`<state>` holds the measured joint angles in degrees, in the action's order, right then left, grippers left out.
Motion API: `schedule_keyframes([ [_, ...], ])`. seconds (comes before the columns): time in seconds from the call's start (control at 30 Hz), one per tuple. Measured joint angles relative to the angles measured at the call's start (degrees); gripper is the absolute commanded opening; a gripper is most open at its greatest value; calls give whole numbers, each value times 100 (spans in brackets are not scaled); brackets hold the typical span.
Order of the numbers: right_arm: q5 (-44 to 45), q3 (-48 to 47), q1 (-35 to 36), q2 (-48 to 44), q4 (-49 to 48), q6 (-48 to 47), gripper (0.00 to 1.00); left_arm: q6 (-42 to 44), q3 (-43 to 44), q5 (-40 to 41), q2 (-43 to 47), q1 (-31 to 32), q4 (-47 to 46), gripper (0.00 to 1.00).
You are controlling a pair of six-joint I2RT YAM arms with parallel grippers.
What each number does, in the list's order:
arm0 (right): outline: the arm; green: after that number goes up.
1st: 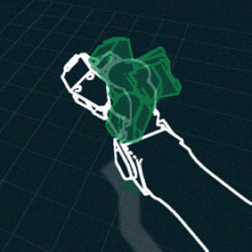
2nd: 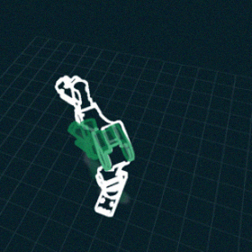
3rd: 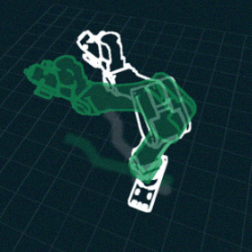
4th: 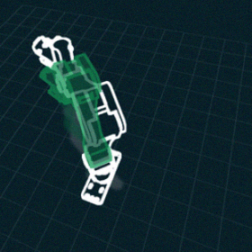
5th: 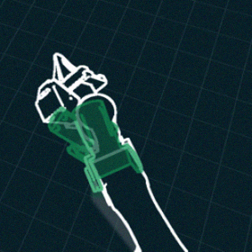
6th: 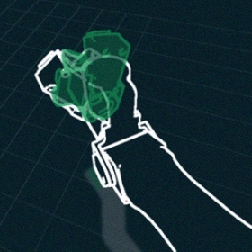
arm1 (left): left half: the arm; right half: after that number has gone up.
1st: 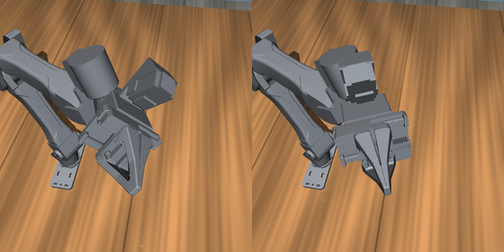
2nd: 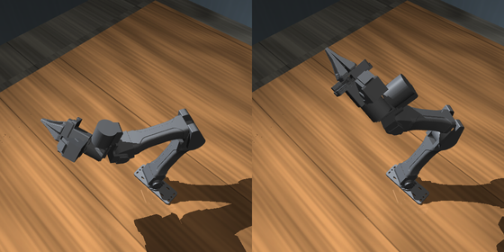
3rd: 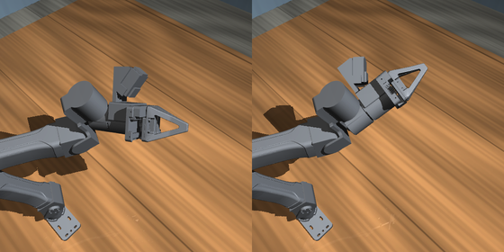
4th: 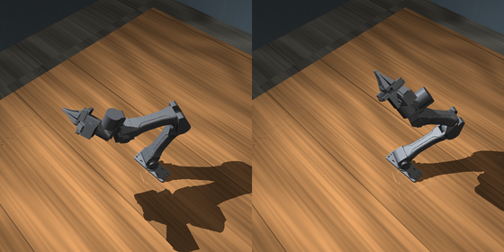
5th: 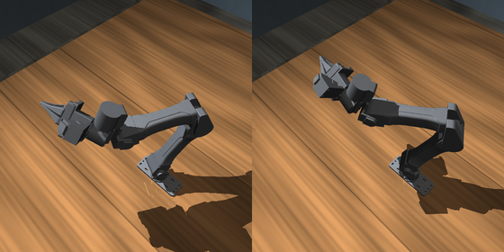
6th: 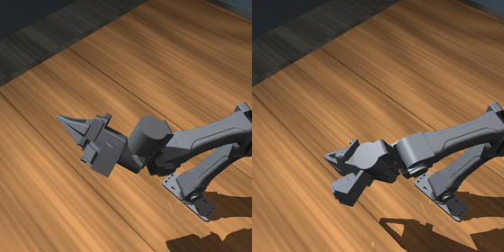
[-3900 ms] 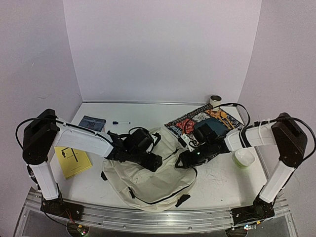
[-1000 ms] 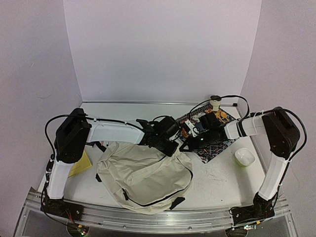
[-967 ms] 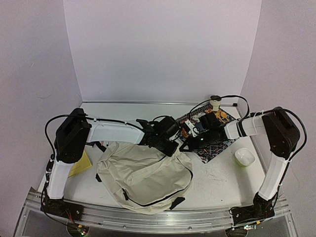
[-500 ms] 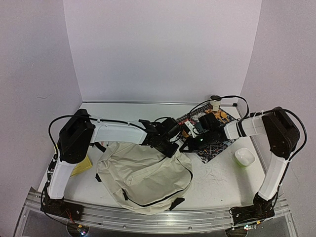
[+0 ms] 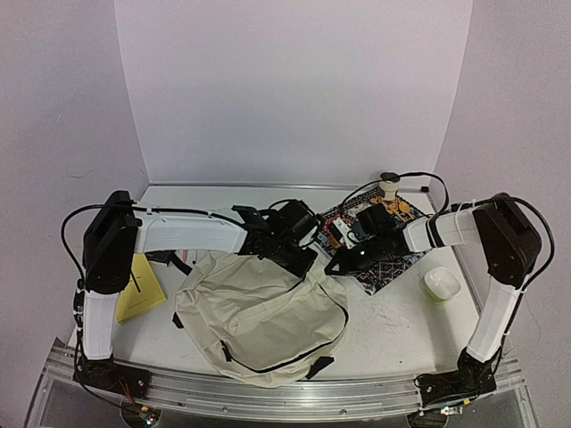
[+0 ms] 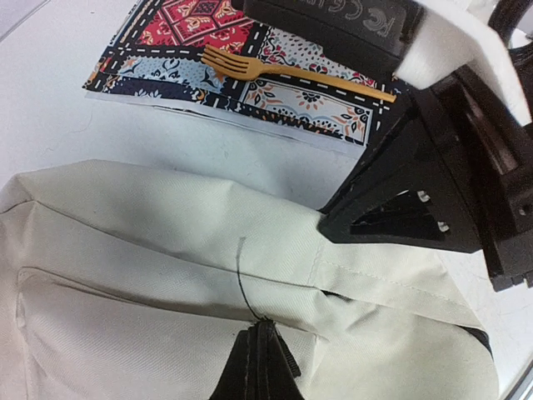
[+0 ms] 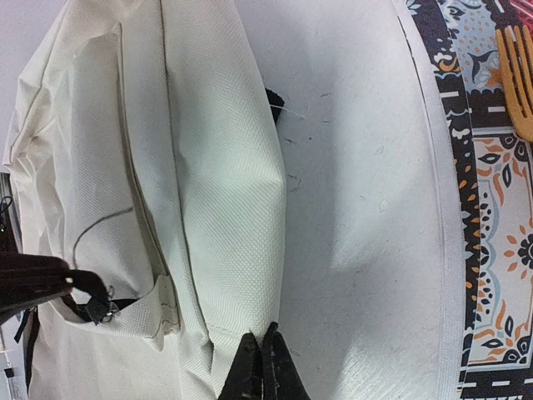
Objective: Pack the student bag
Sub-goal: Grab the student bag from the lower front pocket.
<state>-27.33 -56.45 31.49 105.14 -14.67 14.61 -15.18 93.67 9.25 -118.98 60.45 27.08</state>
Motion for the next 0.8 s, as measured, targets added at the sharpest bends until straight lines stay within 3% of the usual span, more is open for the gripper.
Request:
schedule_keyframes([
  [0.1,4,-35,2,0,24,2,0,-30,-37,-3,115,0,-4,2],
  [0.27,4,-60,2,0,33,2,0,-97,-37,-30,118,0,5,28],
  [0.4,4,-60,2,0,34,2,0,-158,-27,-53,82,0,-1,39],
  [0.8,2,-73,2,0,54,4,0,-155,331,-61,-481,0,65,41],
])
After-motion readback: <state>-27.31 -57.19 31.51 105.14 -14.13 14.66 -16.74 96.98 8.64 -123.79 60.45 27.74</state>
